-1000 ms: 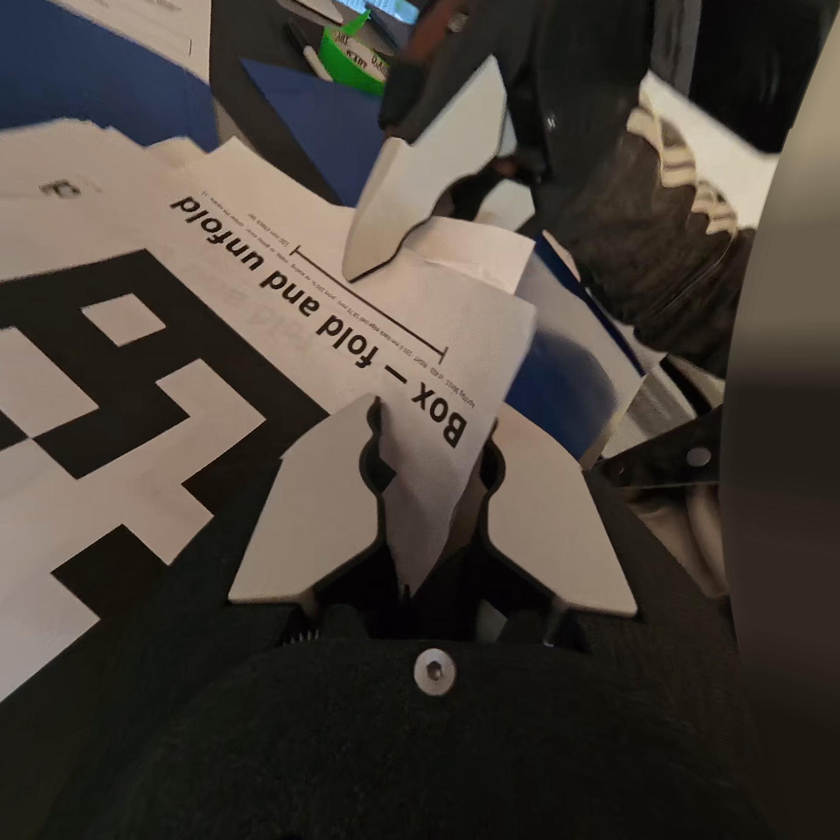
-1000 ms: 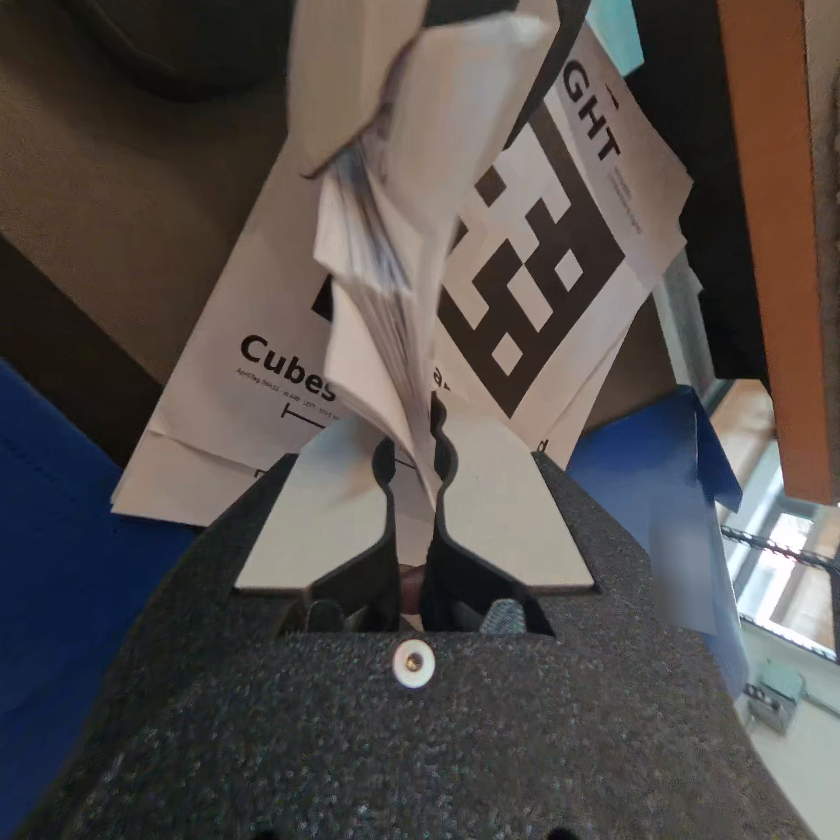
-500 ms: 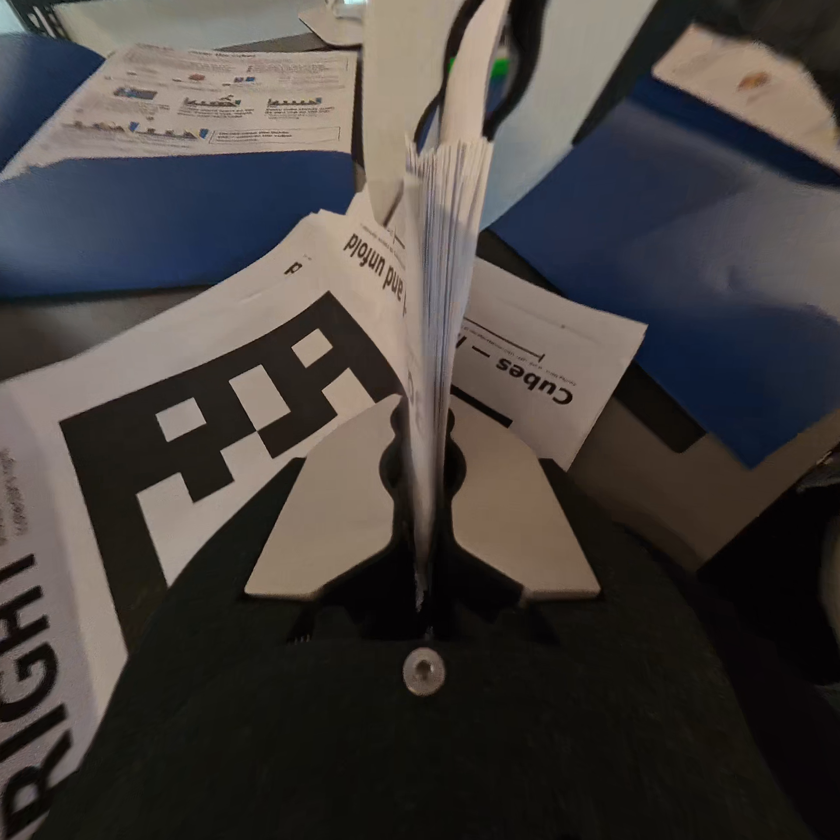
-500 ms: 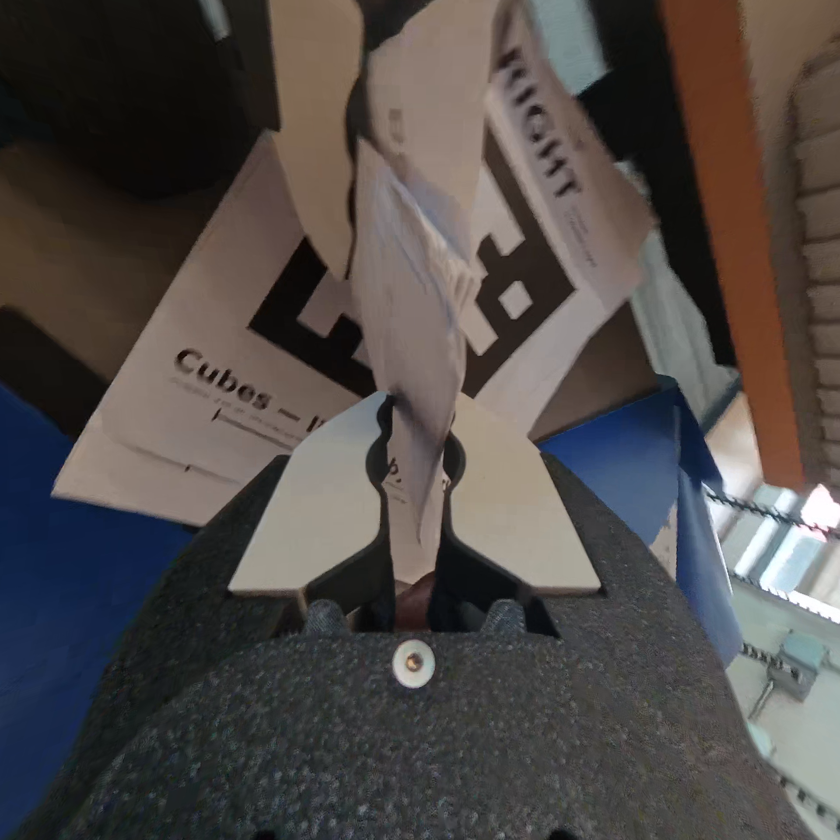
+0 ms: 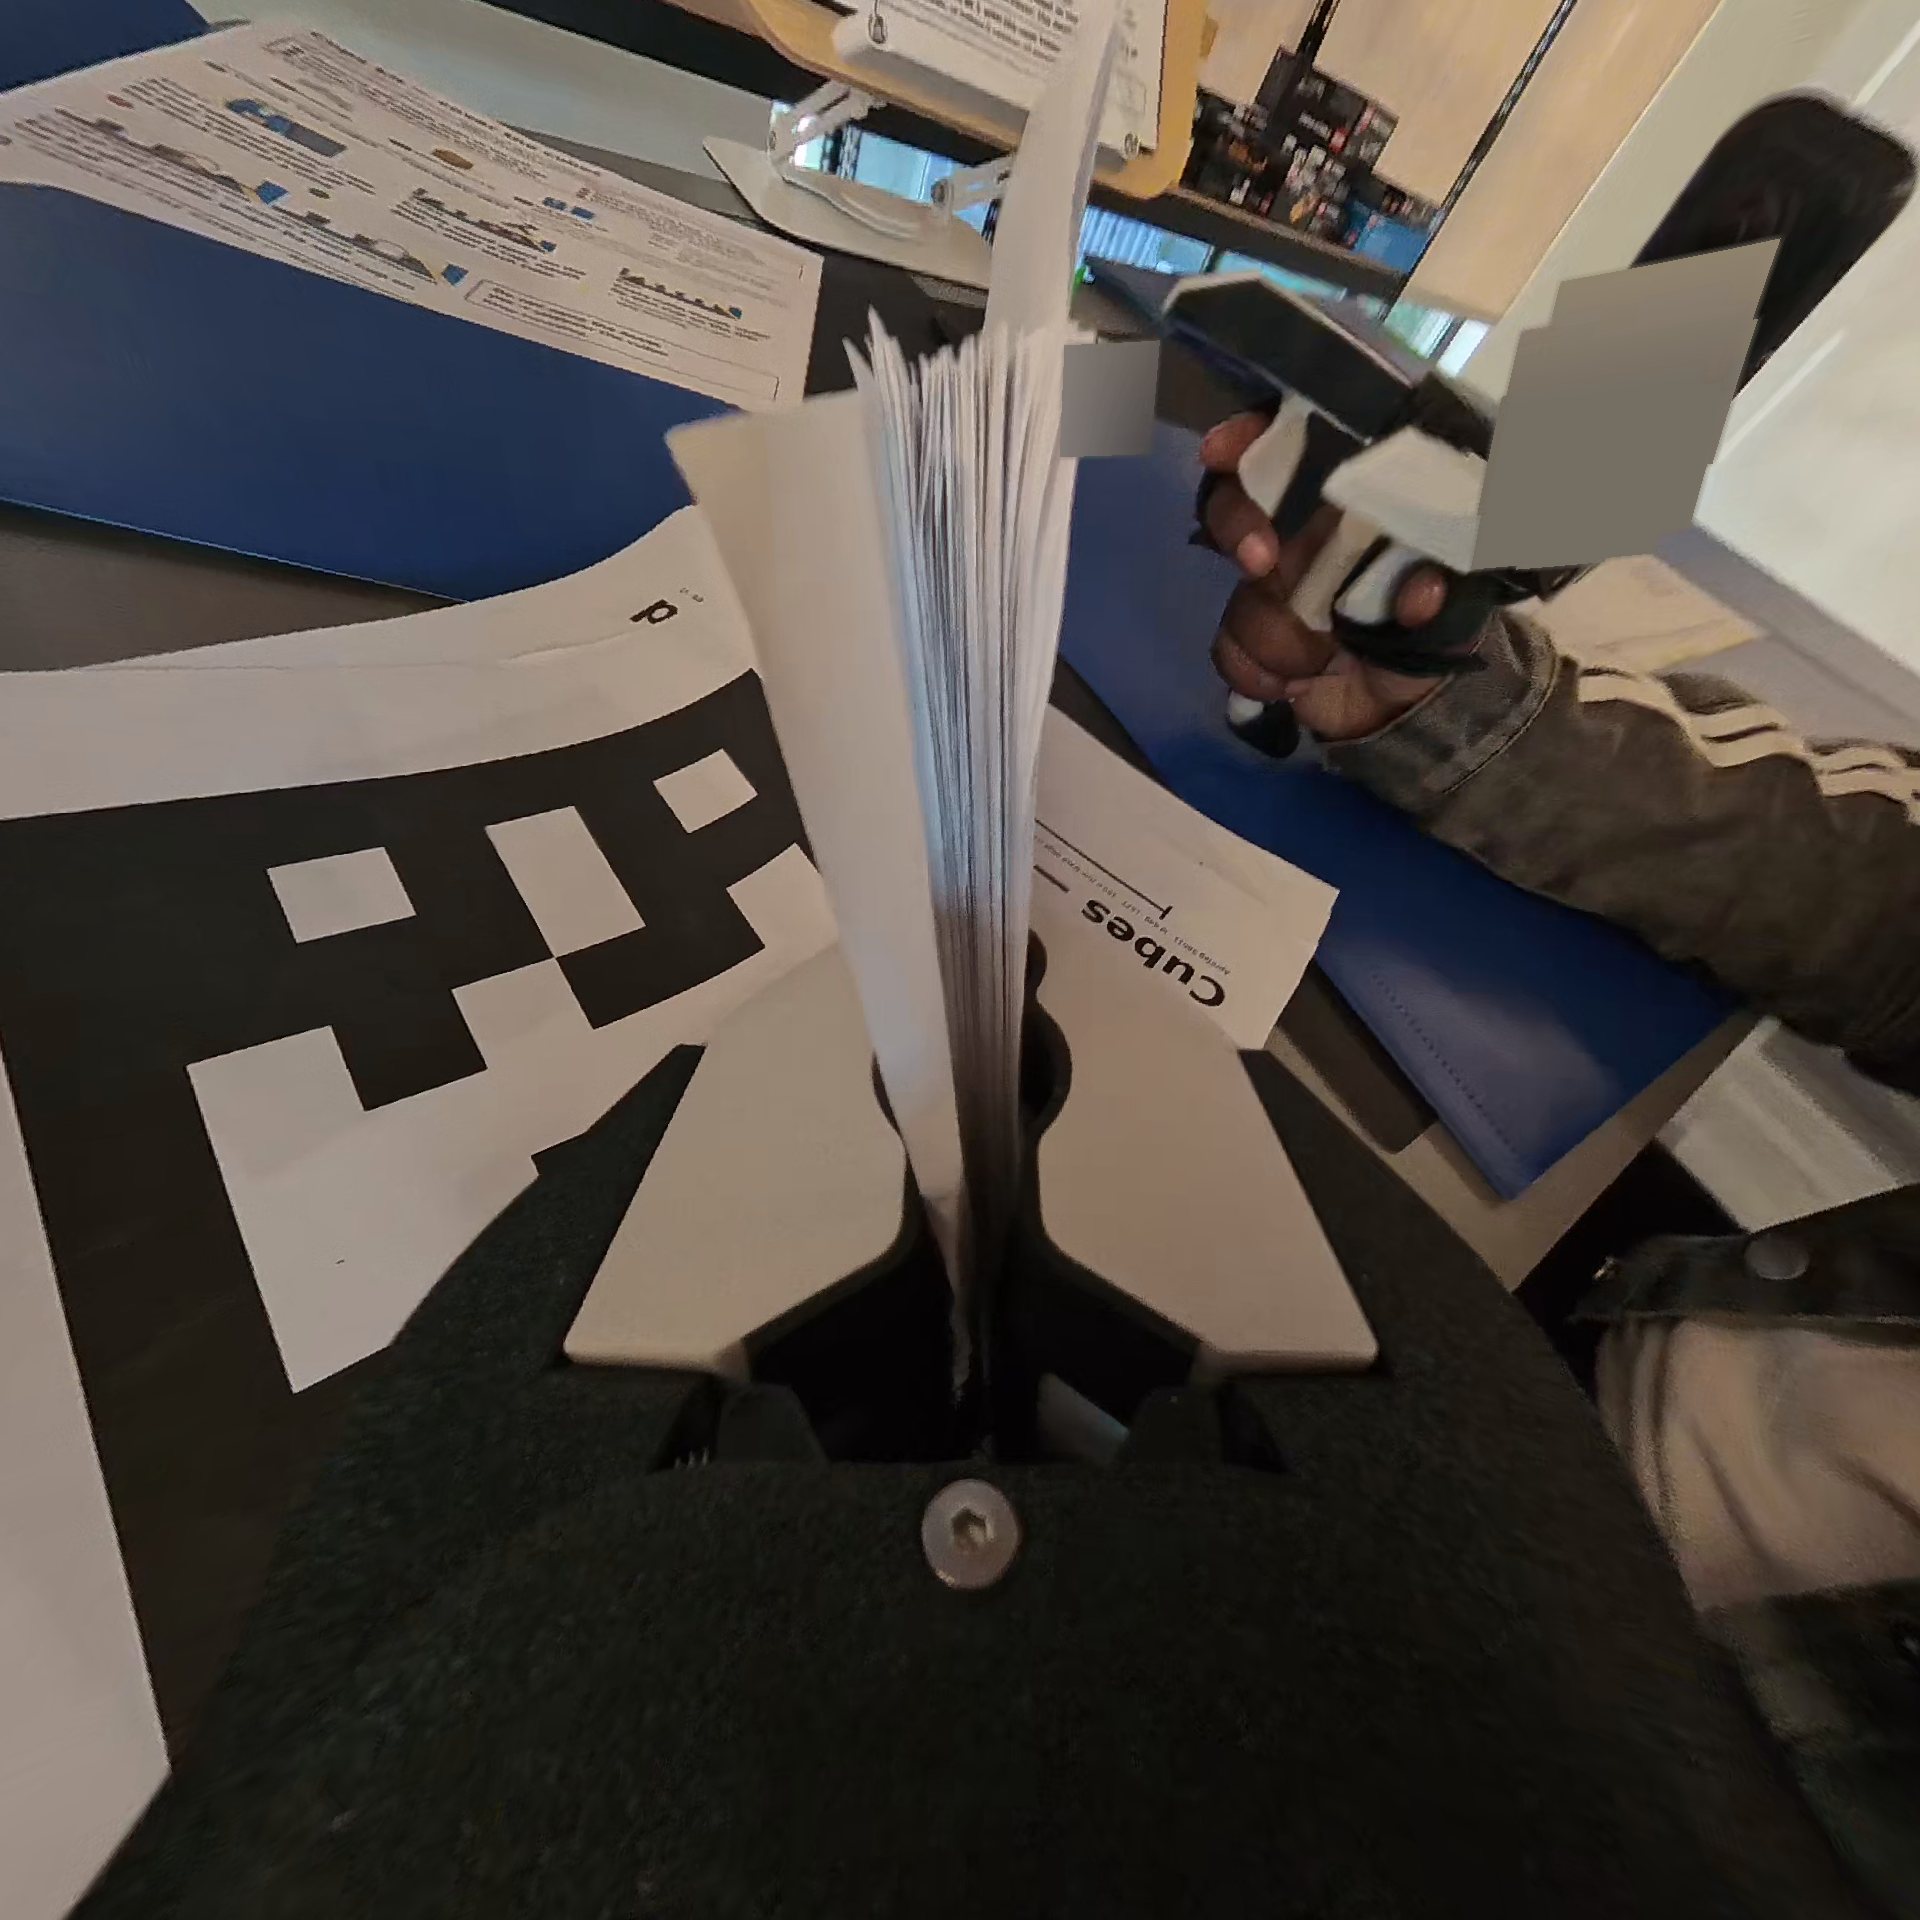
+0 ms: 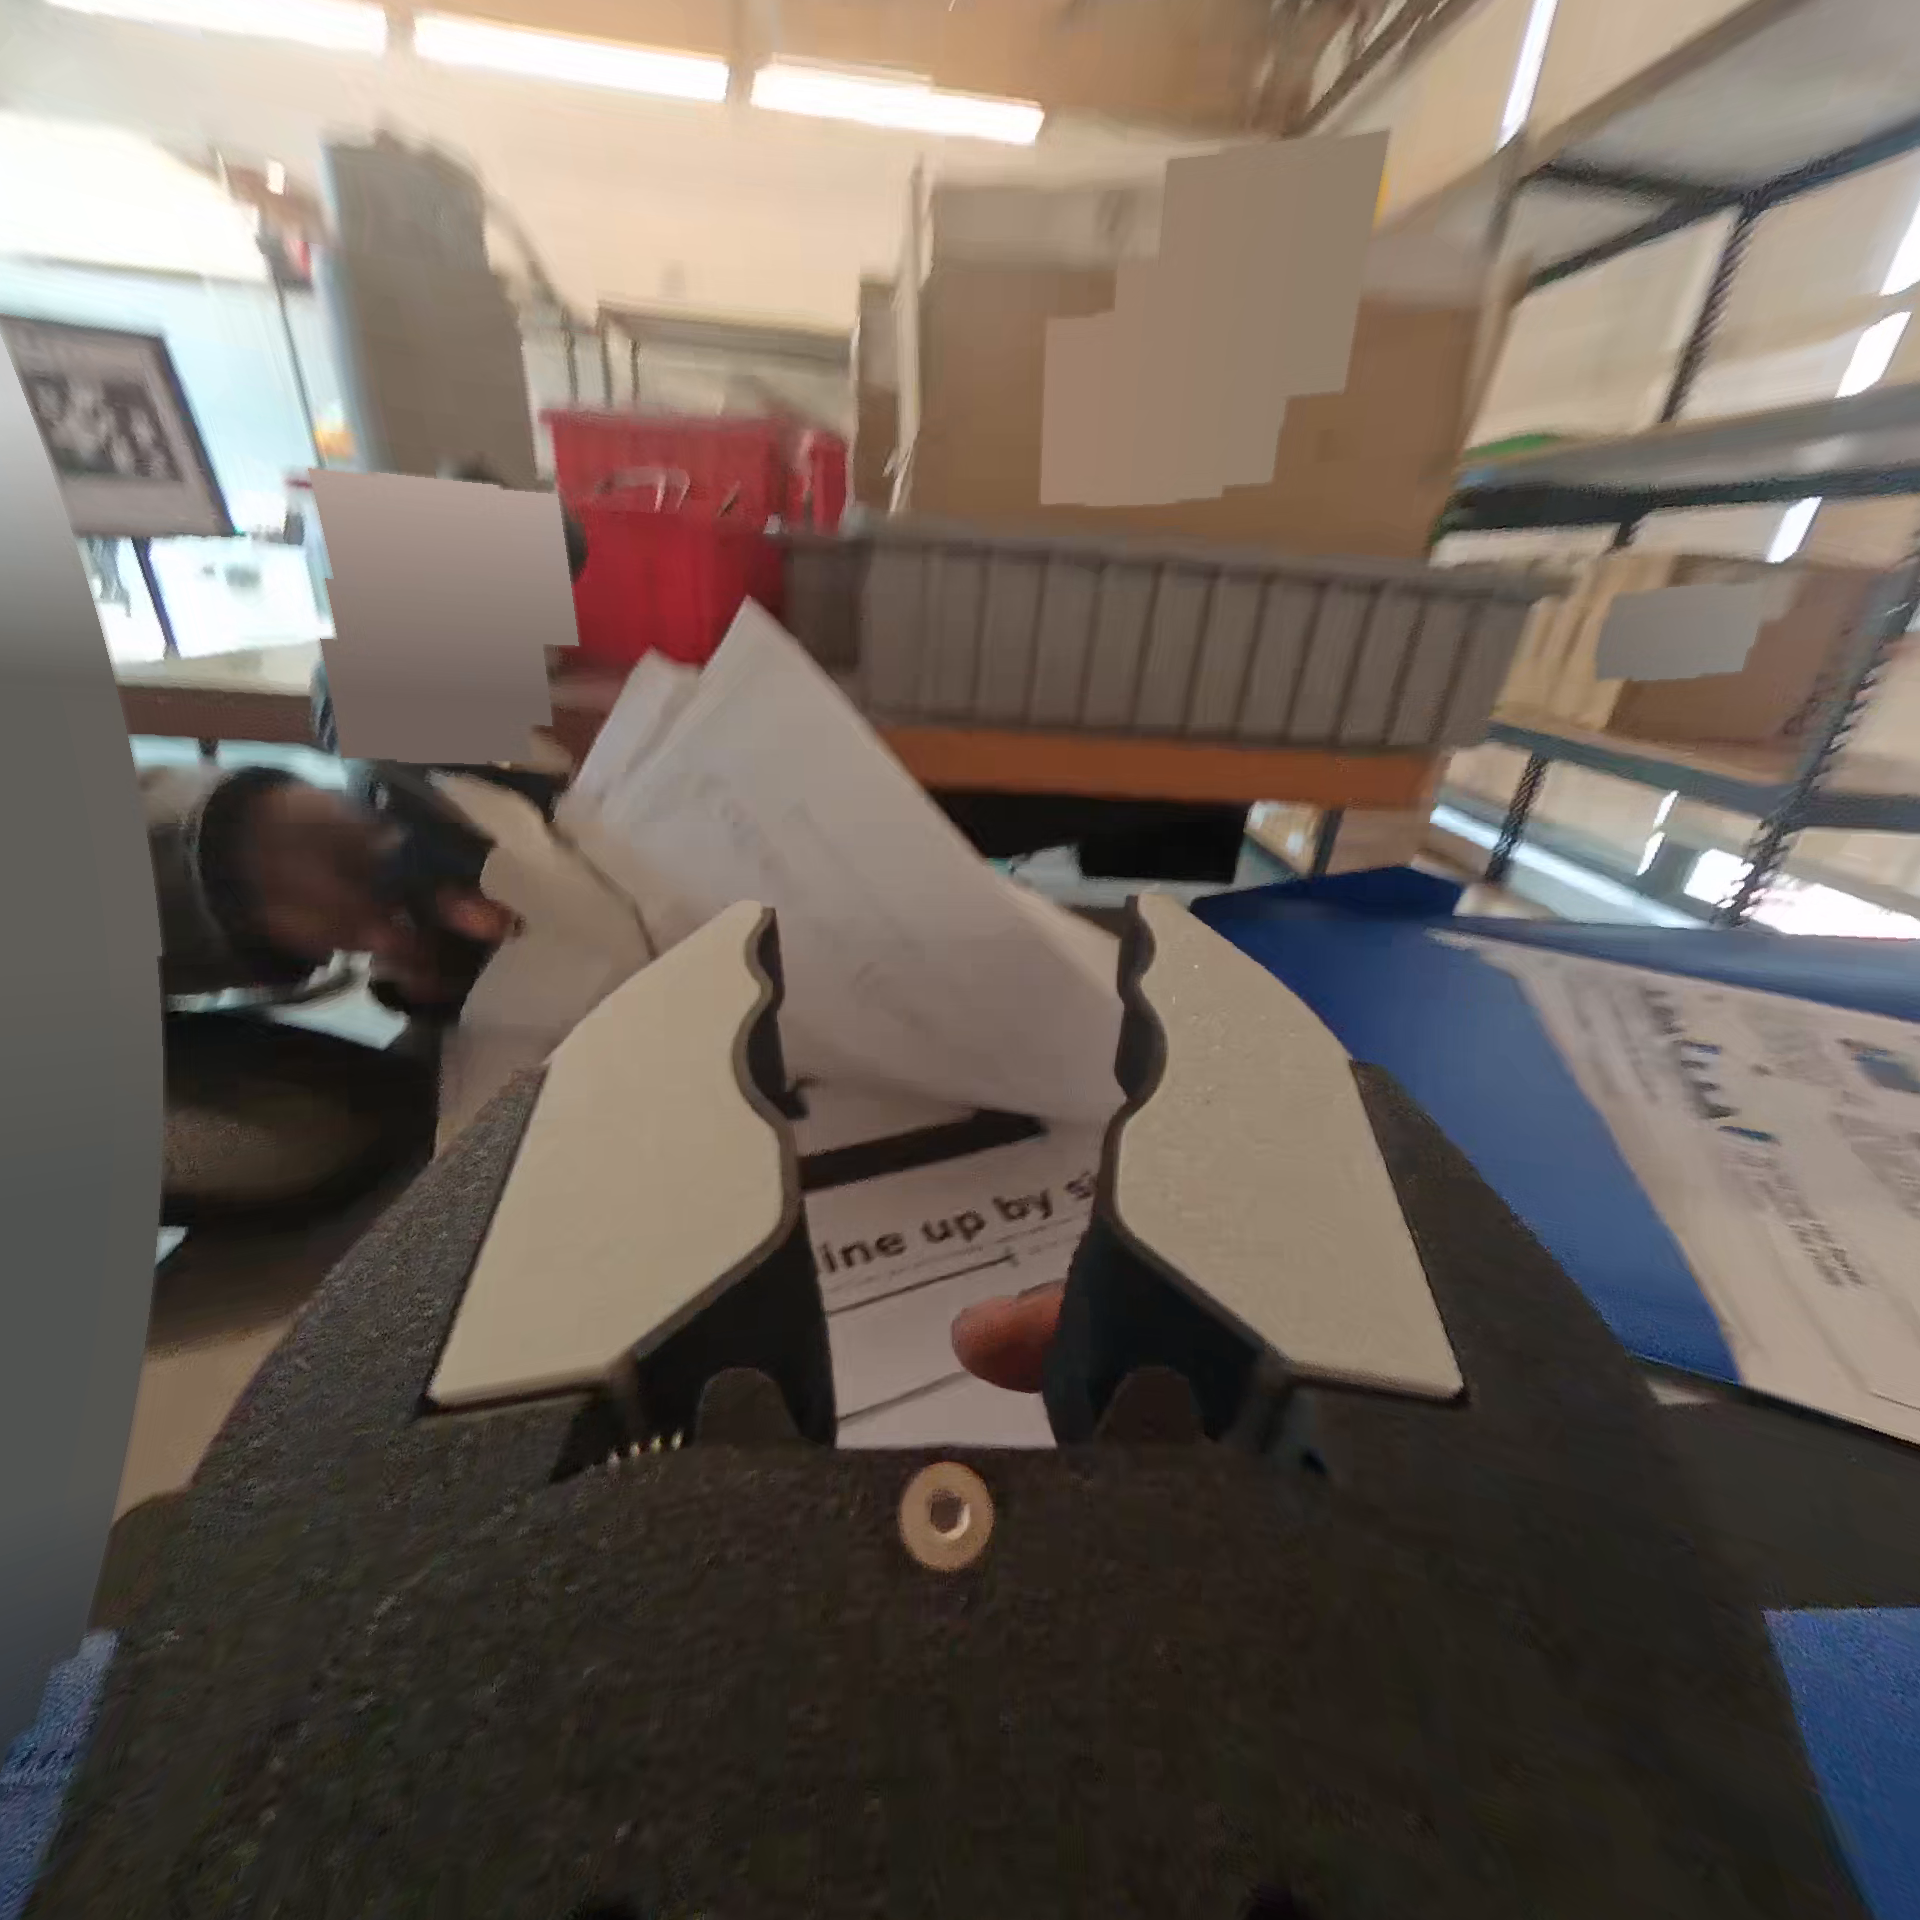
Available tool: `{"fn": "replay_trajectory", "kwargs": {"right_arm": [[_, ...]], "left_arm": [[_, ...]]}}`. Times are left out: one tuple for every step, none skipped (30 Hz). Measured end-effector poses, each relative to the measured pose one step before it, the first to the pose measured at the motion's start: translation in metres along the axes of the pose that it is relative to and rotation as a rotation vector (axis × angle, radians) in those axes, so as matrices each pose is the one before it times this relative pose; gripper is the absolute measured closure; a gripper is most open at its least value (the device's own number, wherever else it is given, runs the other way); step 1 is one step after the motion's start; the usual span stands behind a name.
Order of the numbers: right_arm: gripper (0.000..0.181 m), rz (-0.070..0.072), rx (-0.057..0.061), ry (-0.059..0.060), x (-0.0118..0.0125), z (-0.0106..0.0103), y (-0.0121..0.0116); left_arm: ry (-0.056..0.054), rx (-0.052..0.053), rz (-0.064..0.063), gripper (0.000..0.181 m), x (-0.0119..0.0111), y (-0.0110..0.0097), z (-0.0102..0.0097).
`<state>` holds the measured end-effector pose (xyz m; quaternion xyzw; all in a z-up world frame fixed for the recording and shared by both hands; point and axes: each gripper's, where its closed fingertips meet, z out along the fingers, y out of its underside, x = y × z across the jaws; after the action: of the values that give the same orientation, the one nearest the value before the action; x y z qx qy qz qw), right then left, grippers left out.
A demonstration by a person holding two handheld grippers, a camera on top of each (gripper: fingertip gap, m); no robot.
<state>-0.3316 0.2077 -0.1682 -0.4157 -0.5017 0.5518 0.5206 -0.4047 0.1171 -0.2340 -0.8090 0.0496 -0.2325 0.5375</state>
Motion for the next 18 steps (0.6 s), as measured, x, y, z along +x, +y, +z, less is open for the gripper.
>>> {"fn": "replay_trajectory", "kwargs": {"right_arm": [[0.122,0.0224,0.0306,0.0373,0.00956,-0.005,-0.00252],[0.123,0.0335,0.0146,0.0263,0.00833,-0.00362,0.00168],[0.125,0.0323,0.0035,-0.0027,0.00329,-0.00123,0.00093],[0.125,0.0087,-0.0018,-0.0222,-0.00203,0.00041,-0.00114],[0.125,-0.0277,-0.0111,-0.0195,-0.00435,0.00131,0.00192],[0.125,-0.0457,-0.0204,-0.0149,-0.00581,0.0023,0.0041],[0.125,-0.0459,-0.0249,-0.028,-0.00889,0.00299,0.0042],[0.126,-0.0414,-0.0284,-0.0336,-0.00977,0.00334,0.00431],[0.127,-0.04,-0.0297,-0.0246,-0.00761,0.00307,0.00413],[0.129,-0.0338,-0.0241,-0.0128,-0.00466,0.00206,0.00271],[0.132,-0.0158,-0.0101,-0.0082,-0.00247,0.0009,0.00115],[0.136,0.0001,0.0004,0.0005,0.00002,-0.00016,-0.00007],[0.138,0.0099,0.0064,0.0064,0.0018,-0.00091,-0.00071],[0.139,0.0151,0.0087,0.0066,0.00224,-0.00099,-0.00098],[0.141,0.0155,0.0085,0.0069,0.00226,-0.001,-0.001],[0.141,0.0124,0.0066,0.0062,0.00202,-0.00084,-0.00076],[0.142,0.0088,0.0043,0.0019,0.00098,-0.00056,-0.00049],[0.142,0.0035,0.002,-0.0025,0.00007,-0.00027,-0.00029]], "left_arm": [[0.0121,0.0148,-0.0271,0.167,-0.00083,-0.00182,-0.00036],[0.0143,0.0162,-0.0358,0.168,-0.00128,-0.00214,-0.00036],[0.0123,0.0146,-0.0441,0.167,-0.00195,-0.00177,-0.00039],[0.0154,0.008,-0.0489,0.168,-0.00182,-0.00108,-0.00028],[0.019,0.0071,-0.0315,0.168,-0.0008,-0.00079,-0.00028],[0.0146,0.0069,-0.0237,0.168,-0.00068,-0.0006,-0.00058],[0.0121,0.0053,-0.0172,0.167,-0.00024,-0.00058,-0.00059],[0.0086,0.0061,-0.0147,0.168,-0.00025,-0.00065,-0.00077],[0.0091,0.0079,-0.015,0.167,-0.00015,-0.00101,-0.00082],[0.009,0.0092,-0.0153,0.167,-0.00033,-0.00132,-0.00098],[0.0085,0.0111,-0.0166,0.167,-0.00034,-0.00158,-0.00122],[0.0097,0.013,-0.0138,0.167,-0.00014,-0.00192,-0.0014],[0.0102,0.0138,-0.0114,0.167,0.00023,-0.00184,-0.00143],[0.0079,0.0116,-0.0099,0.167,0.00009,-0.00173,-0.00122],[0.0062,0.0085,-0.0091,0.168,0.00001,-0.00129,-0.00098],[0.0048,0.0065,-0.0083,0.168,-0.00017,-0.00095,-0.00071],[0.0029,0.0031,-0.0052,0.168,0.0,-0.00058,-0.00038],[0.0019,0.0017,-0.0034,0.168,-0.00008,-0.00015,-0.00018]]}}
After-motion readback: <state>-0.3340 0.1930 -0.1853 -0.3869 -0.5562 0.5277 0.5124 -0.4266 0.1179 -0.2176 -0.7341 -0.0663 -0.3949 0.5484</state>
